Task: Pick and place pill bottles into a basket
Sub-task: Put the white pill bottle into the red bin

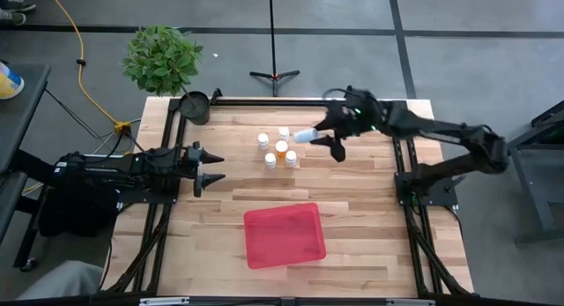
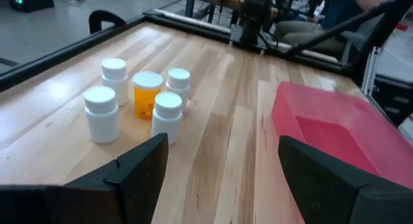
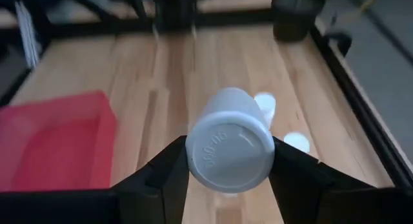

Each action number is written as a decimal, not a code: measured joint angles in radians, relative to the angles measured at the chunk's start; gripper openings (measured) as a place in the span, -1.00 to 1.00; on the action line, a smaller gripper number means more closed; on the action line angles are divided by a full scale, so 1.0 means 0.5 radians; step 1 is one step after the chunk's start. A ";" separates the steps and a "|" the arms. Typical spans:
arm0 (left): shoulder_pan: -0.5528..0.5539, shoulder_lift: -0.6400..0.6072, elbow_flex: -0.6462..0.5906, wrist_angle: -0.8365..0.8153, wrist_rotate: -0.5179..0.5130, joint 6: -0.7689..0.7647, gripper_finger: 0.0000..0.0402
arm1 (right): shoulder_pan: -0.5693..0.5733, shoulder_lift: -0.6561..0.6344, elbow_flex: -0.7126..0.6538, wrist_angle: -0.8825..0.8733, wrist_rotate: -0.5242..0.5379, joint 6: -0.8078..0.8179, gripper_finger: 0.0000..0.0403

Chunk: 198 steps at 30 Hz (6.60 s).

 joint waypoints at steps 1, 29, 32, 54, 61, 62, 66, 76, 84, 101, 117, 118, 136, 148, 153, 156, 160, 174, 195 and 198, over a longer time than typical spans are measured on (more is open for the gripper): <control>0.000 0.000 0.000 0.028 -0.018 0.001 0.63 | 0.016 -0.076 -0.130 0.161 0.001 0.033 -0.14; 0.001 0.784 -0.264 2.328 0.015 0.317 0.63 | 0.726 0.549 -0.704 2.805 0.376 0.044 -0.14; 0.001 0.955 -0.262 2.555 0.110 0.292 0.63 | 0.734 0.714 -0.552 2.805 0.352 0.044 -0.14; 0.000 1.458 -0.024 2.606 0.431 0.106 0.63 | 0.728 1.009 -0.059 2.387 0.224 0.038 -0.14; 0.000 1.481 -0.024 2.659 0.417 0.105 0.63 | 0.728 1.009 -0.059 2.386 0.234 0.030 -0.14; 0.000 1.481 -0.024 2.660 0.417 0.105 0.63 | 0.728 1.009 -0.059 2.385 0.234 0.029 -0.14; 0.000 1.481 -0.024 2.668 0.417 0.106 0.63 | 0.728 1.009 -0.059 2.388 0.240 0.029 -0.14; 0.000 1.481 0.030 2.653 0.420 0.115 0.63 | 0.727 1.009 -0.051 2.413 0.256 0.014 -0.14; 0.000 1.483 0.064 2.578 0.428 0.124 0.63 | 0.724 1.021 0.002 2.387 0.270 0.012 -0.14; 0.000 1.686 0.113 2.696 0.450 0.114 0.63 | 0.710 1.022 0.002 2.369 0.331 0.017 -0.14; 0.000 1.959 0.331 2.710 0.479 0.217 0.63 | 0.715 1.016 0.003 2.306 0.323 0.049 -0.14; 0.000 1.959 0.330 2.710 0.479 0.217 0.63 | 0.715 1.016 0.003 2.298 0.322 0.049 -0.14; 0.000 1.952 0.327 2.693 0.475 0.282 0.63 | 0.715 1.016 0.007 2.177 0.318 0.082 -0.14; 0.000 1.950 0.327 2.693 0.439 0.333 0.63 | 0.715 1.017 0.008 2.123 0.337 0.087 -0.14; 0.000 1.936 0.327 2.681 0.429 0.352 0.63 | 0.715 1.018 0.009 2.099 0.339 0.088 -0.14; 0.000 1.915 0.327 2.684 0.429 0.368 0.63 | 0.715 1.018 0.009 2.095 0.338 0.088 -0.14; 0.002 1.897 0.346 2.762 0.418 0.382 0.51 | 0.719 1.059 -0.010 1.943 0.329 0.102 -0.14; 0.002 1.905 0.338 2.574 0.501 0.370 -0.35 | 0.705 1.029 -0.001 2.002 0.363 0.088 -0.14; 0.001 1.908 0.333 2.352 0.198 0.371 0.69 | 0.716 1.021 0.004 2.036 0.370 0.066 -0.14; 0.001 1.908 0.333 2.362 0.181 0.380 0.79 | 0.715 1.020 0.004 2.036 0.370 0.066 -0.14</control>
